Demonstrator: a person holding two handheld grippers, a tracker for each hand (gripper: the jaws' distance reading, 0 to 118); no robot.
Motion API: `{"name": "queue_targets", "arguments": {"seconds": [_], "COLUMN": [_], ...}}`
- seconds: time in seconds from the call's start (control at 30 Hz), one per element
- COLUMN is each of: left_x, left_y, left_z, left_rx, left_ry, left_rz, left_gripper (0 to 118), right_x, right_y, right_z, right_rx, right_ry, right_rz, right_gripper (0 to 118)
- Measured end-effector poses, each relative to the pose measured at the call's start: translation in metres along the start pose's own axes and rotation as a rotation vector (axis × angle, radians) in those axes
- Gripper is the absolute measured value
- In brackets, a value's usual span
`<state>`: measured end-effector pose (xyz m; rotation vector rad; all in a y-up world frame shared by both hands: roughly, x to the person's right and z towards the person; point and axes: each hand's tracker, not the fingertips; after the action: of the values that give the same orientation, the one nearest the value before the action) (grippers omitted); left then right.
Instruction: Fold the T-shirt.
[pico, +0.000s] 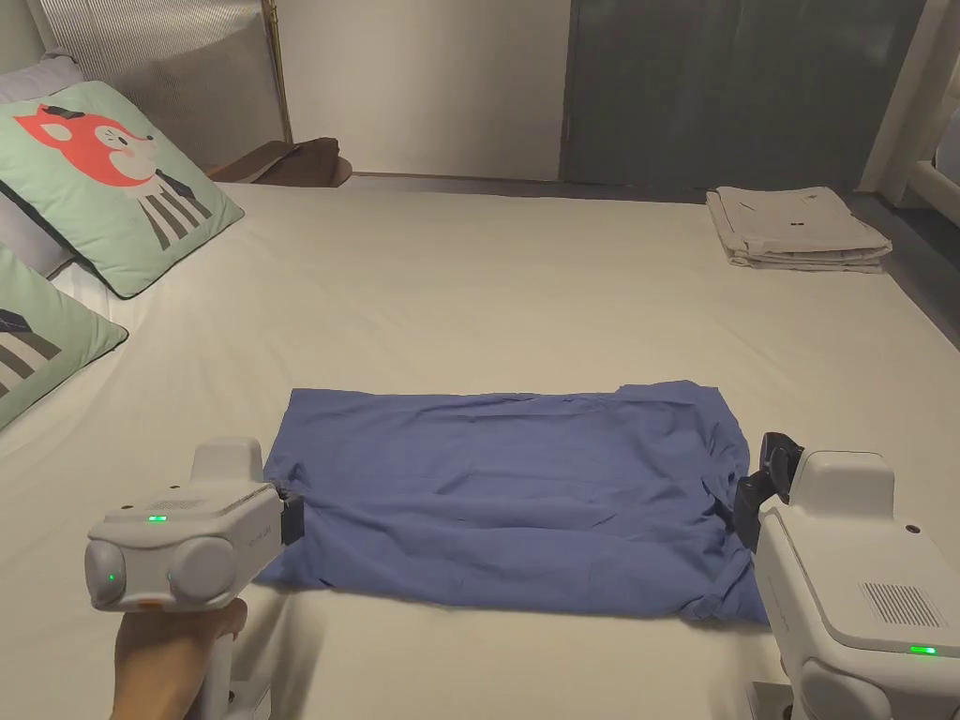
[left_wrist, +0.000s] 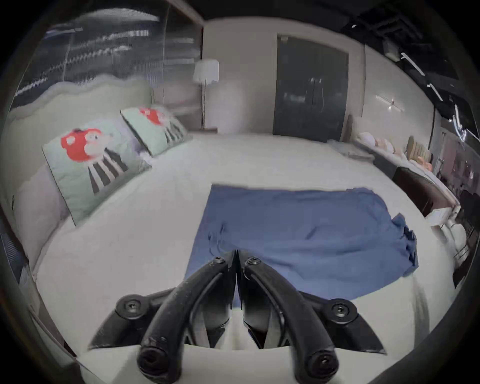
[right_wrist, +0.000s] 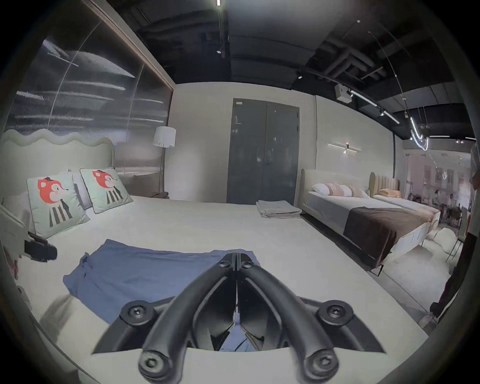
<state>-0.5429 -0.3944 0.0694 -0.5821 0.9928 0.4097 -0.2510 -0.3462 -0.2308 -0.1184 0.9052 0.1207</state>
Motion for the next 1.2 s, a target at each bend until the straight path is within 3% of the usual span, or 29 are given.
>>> {"name": "queue_targets", "arguments": {"seconds": [0.03,0.13,0.17,0.2,0.4,0.5,0.6,0.77,0.9,0.93,1.07,1.13,1.2], "left_x": [-0.001,-0.017,-0.021,-0.024,-0.035,-0.034,-0.026,-0.014,-0.017,-0.019,-0.025,-0.021,-0.021], "left_y": [-0.001,-0.005,-0.008,-0.010,-0.023,-0.028,-0.034,-0.033,-0.024,-0.021,-0.012,-0.009,-0.009], "left_z": [-0.004,-0.025,-0.031,-0.037,-0.063,-0.074,-0.079,-0.072,-0.068,-0.065,-0.053,-0.049,-0.048], "left_rx": [-0.045,-0.115,-0.146,-0.158,-0.218,-0.241,-0.262,-0.255,-0.227,-0.221,-0.187,-0.186,-0.182], "left_ry": [-0.016,0.003,0.010,0.019,0.084,0.076,0.077,0.026,0.024,0.018,-0.010,-0.016,-0.020], "left_rz": [0.006,0.034,0.044,0.047,0.021,0.015,-0.010,-0.030,-0.039,-0.036,-0.022,-0.029,-0.031], "left_gripper": [7,88,105,106,102,75,65,10,7,7,7,7,7], "right_x": [0.000,0.000,0.001,0.001,0.002,0.002,0.008,0.014,0.023,0.031,0.050,0.053,0.051], "right_y": [-0.001,-0.006,-0.008,-0.009,-0.017,-0.020,-0.034,-0.041,-0.039,-0.042,-0.065,-0.079,-0.092], "right_z": [-0.002,-0.006,-0.008,-0.010,-0.018,-0.022,-0.035,-0.039,-0.039,-0.051,-0.077,-0.083,-0.084], "right_rx": [-0.005,-0.023,-0.030,-0.035,-0.068,-0.078,-0.089,-0.099,-0.171,-0.217,-0.438,-0.493,-0.532], "right_ry": [0.001,0.001,0.000,0.000,-0.002,-0.004,-0.002,-0.009,0.004,0.011,0.009,0.005,0.011], "right_rz": [0.000,-0.005,-0.008,-0.009,-0.012,-0.012,-0.016,-0.011,-0.073,-0.101,-0.152,-0.156,-0.150], "right_gripper": [0,0,0,0,0,0,0,0,0,5,79,91,93]}}
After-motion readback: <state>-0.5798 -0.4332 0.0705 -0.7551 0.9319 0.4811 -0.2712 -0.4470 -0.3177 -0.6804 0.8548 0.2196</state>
